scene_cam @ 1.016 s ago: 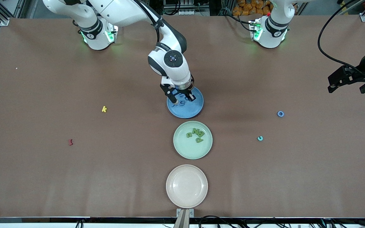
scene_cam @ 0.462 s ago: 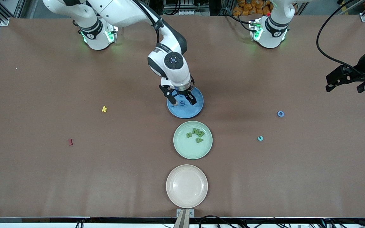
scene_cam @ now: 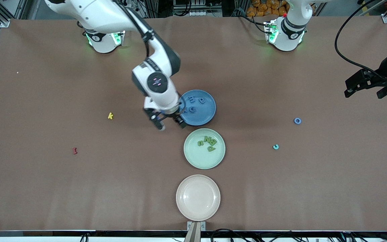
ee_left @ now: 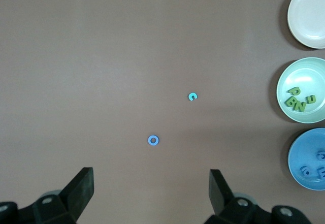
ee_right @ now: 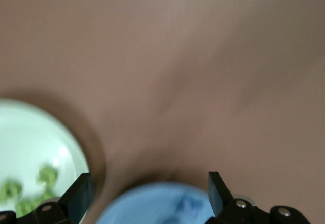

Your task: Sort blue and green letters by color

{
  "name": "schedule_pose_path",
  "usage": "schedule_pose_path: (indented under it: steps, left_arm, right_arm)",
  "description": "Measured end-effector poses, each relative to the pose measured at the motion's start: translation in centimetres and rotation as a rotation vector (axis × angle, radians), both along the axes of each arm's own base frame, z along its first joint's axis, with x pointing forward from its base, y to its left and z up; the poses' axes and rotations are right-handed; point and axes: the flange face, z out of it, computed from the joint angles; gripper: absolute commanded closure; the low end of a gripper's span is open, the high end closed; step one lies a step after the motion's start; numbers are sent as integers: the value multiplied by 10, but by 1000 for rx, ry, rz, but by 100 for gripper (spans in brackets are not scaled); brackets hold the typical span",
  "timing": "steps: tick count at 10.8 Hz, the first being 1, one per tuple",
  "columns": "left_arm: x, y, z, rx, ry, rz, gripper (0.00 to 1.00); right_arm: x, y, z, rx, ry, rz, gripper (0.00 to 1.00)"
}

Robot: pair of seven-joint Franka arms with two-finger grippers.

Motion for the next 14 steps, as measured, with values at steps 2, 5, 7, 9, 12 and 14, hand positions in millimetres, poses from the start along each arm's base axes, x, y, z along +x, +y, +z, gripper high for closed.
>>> schedule_pose_path:
  steps: [2,5,7,9,12,14]
  left_arm:
    - [0,-1,-1,0,1,-2,0]
    - [0,-5,-1,0,3,-10,0]
    - [0,-7,-2,0,4,-12,0]
    - [0,-7,-3,0,5,-13,0]
    - [-1,-18,-3,-1,5,-32,0]
    - [-2,-22,-2,-1,5,-39,0]
  right_arm:
    - [46,-74,19,-27,-22,69,0]
    - [103,-208,40,-36,-54,237,0]
    - [120,-301,53,-65,-37,364,0]
    - [126,-379,66,-127,-34,473,0]
    - [119,-449,115,-166,-7,577,0]
    - [108,-462,185,-160,45,618,0]
